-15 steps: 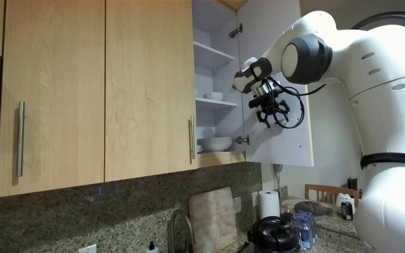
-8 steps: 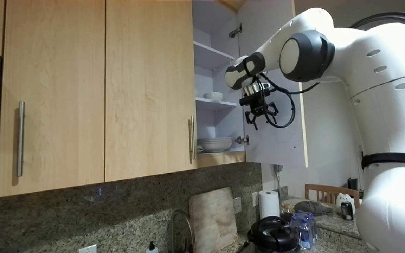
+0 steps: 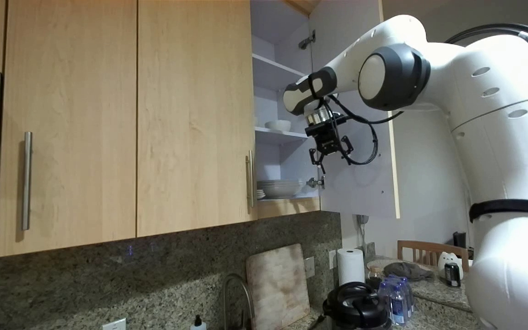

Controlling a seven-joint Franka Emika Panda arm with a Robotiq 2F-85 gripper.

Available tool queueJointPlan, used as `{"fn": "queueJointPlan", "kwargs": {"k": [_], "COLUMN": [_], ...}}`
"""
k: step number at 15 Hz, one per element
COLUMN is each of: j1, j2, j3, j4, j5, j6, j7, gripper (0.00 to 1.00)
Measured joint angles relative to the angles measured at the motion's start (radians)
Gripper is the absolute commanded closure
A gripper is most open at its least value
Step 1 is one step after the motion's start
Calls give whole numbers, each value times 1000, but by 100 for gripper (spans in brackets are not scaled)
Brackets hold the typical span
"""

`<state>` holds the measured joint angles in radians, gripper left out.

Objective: Open the right upper cabinet door

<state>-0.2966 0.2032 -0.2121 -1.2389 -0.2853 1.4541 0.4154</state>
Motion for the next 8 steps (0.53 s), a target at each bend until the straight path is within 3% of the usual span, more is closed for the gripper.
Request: {"fn": "queueJointPlan", "kwargs": {"k": [8], "j1": [30], "j2": [44], "j3": [60], "j4": [73], "j5": [7], "j6": [-86], "j7": [-156], "gripper": [0]}}
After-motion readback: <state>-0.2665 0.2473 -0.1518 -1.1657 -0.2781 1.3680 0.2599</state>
